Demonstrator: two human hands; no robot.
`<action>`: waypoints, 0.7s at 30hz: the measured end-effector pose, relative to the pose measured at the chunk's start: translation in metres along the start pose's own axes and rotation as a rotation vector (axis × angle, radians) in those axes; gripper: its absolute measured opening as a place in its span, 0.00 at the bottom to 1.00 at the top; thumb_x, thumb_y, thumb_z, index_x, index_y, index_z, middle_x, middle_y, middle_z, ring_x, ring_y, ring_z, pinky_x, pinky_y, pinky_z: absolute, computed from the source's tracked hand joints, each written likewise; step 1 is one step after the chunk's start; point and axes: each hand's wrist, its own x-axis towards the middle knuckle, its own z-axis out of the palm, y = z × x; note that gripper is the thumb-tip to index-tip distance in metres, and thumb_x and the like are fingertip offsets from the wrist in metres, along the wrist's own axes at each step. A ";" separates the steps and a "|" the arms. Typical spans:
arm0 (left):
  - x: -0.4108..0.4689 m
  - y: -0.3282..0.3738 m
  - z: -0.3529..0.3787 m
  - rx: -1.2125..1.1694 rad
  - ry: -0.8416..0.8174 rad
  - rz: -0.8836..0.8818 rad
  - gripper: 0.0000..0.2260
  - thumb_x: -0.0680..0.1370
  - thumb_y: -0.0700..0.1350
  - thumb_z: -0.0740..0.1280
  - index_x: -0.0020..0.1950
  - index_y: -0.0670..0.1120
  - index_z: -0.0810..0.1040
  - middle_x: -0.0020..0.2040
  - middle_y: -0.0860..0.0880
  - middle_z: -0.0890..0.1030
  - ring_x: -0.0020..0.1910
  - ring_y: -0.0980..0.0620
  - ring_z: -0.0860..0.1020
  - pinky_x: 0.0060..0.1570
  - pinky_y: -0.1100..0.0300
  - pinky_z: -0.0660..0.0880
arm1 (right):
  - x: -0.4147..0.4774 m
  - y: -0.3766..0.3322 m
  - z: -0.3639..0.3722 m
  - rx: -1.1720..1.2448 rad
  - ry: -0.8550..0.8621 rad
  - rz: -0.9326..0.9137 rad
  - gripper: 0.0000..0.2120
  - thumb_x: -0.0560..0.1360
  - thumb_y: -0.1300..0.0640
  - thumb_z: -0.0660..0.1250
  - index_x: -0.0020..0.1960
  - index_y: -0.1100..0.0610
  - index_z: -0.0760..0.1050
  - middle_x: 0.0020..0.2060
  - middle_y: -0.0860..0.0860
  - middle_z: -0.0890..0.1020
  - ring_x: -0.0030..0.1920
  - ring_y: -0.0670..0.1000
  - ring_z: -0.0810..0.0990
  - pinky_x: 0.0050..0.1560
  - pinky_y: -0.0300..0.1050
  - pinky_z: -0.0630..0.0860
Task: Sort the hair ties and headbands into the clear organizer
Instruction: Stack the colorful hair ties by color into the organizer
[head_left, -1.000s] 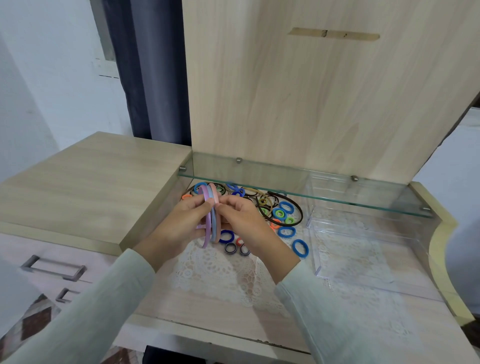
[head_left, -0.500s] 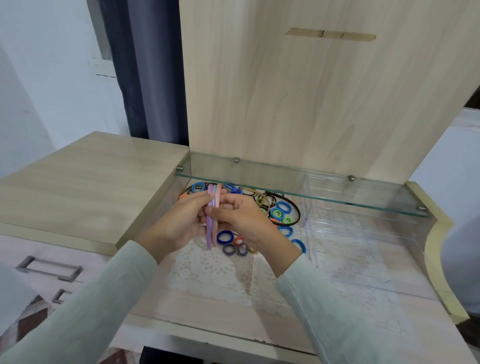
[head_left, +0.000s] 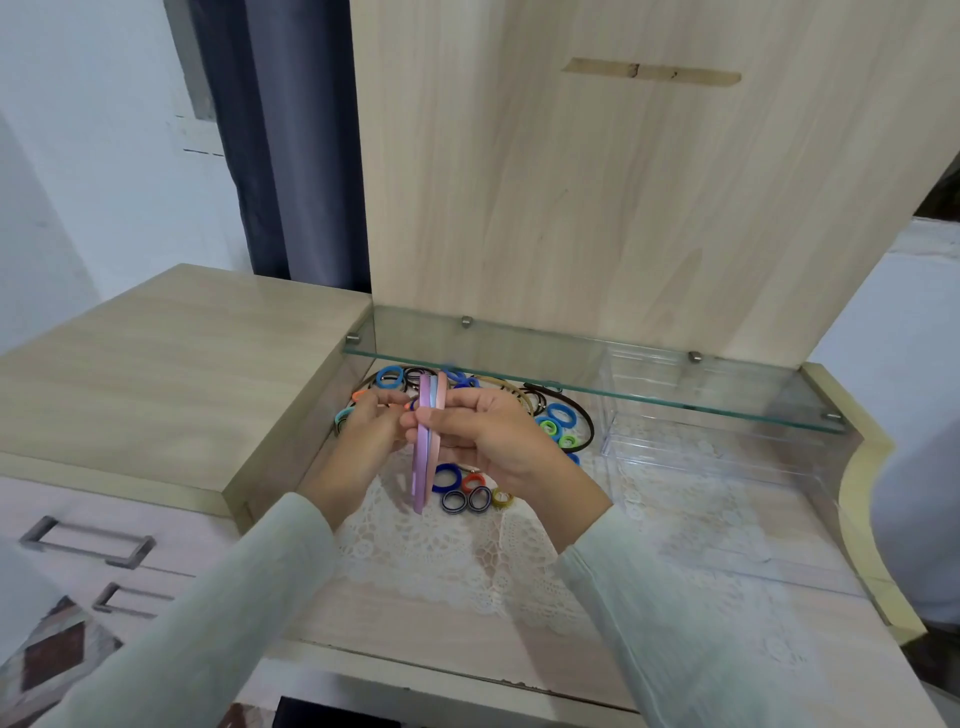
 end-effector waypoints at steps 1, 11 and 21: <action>0.003 -0.007 0.000 0.028 0.003 0.005 0.06 0.79 0.38 0.64 0.54 0.47 0.74 0.52 0.44 0.81 0.50 0.48 0.80 0.53 0.53 0.77 | -0.001 -0.001 0.000 0.006 -0.007 0.001 0.13 0.75 0.65 0.68 0.58 0.68 0.77 0.50 0.61 0.84 0.44 0.51 0.85 0.45 0.42 0.82; 0.028 -0.035 0.009 -0.029 -0.126 0.020 0.25 0.61 0.56 0.71 0.56 0.49 0.77 0.40 0.55 0.84 0.42 0.54 0.82 0.46 0.56 0.76 | -0.007 -0.011 -0.005 0.048 -0.065 0.010 0.09 0.76 0.65 0.68 0.55 0.64 0.79 0.48 0.58 0.85 0.45 0.51 0.85 0.46 0.44 0.82; 0.018 -0.025 0.012 0.107 -0.209 0.115 0.10 0.83 0.38 0.61 0.63 0.44 0.77 0.54 0.42 0.83 0.54 0.44 0.82 0.57 0.50 0.78 | -0.017 -0.022 -0.026 0.041 -0.081 0.014 0.09 0.76 0.64 0.67 0.55 0.65 0.79 0.47 0.56 0.85 0.45 0.50 0.85 0.48 0.44 0.82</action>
